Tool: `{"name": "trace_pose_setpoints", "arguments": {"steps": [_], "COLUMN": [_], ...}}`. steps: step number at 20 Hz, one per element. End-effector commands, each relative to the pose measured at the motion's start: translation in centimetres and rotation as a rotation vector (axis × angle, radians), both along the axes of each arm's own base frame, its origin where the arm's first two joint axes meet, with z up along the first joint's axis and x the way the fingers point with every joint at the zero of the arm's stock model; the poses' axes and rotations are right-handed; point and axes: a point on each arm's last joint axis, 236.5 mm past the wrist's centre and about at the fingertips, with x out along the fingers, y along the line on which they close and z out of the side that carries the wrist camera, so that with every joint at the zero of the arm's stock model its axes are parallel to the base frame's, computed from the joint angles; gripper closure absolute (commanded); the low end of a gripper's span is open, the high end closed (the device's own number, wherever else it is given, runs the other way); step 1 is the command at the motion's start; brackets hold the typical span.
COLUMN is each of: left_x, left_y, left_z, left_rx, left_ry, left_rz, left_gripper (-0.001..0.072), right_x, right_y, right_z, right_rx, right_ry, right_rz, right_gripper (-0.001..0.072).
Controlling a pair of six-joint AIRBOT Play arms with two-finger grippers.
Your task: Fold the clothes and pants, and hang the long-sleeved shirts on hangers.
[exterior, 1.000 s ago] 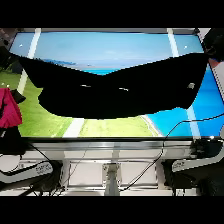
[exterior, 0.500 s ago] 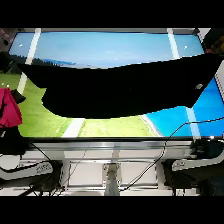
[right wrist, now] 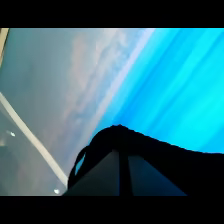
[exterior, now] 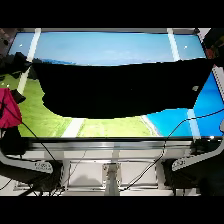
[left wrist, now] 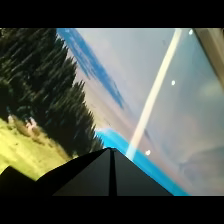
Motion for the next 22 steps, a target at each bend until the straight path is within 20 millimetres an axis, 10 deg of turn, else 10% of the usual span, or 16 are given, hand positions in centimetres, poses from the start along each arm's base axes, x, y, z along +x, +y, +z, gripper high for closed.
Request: {"name": "trace_pose_setpoints", "arguments": {"steps": [1, 4, 5, 6, 11, 14, 16, 17, 22], "left_x": [4.3, 8.0, 9.0, 10.1, 11.9, 10.0, 7.6, 6.4, -0.4], "left_y": [1.0, -0.2, -0.7, -1.7, -3.7, -4.4, -4.5, -4.2, -1.6], "left_z": [-2.8, -4.4, -4.4, -4.0, 0.5, 2.8, 3.9, 4.3, 2.2], "left_rx": [-0.123, -0.202, -0.128, -0.041, 0.237, 0.148, 0.087, 0.063, 0.083], "left_ry": [-0.074, -0.159, -0.189, -0.22, -0.322, -0.305, -0.279, -0.267, -0.036], "left_rz": [0.193, 0.394, 0.409, 0.393, 0.218, 0.04, -0.095, -0.142, -0.281], "left_gripper": [0.0704, 0.0701, 0.0679, 0.0568, 0.055, 0.0554, 0.0702, 0.0702, 0.0706], "right_x": [4.2, 8.5, 10.0, 11.2, 8.7, 3.6, 0.3, -1.2, -6.2], "right_y": [-0.6, -0.1, -0.2, -0.1, 0.6, 1.0, 1.1, 1.0, 1.4], "right_z": [-1.9, -2.5, -1.6, -0.6, -3.9, -6.7, -8.0, -8.4, -10.0], "right_rx": [0.179, 0.233, 0.239, 0.209, 0.027, 0.024, 0.019, 0.028, 0.062], "right_ry": [-0.119, -0.254, -0.338, -0.403, -0.209, 0.006, 0.111, 0.151, 0.265], "right_rz": [-0.172, -0.27, -0.306, -0.301, -0.053, 0.135, 0.261, 0.306, 0.488], "right_gripper": [0.0698, 0.069, 0.0558, 0.0271, 0.026, 0.0297, 0.0655, 0.0696, 0.0699]}}
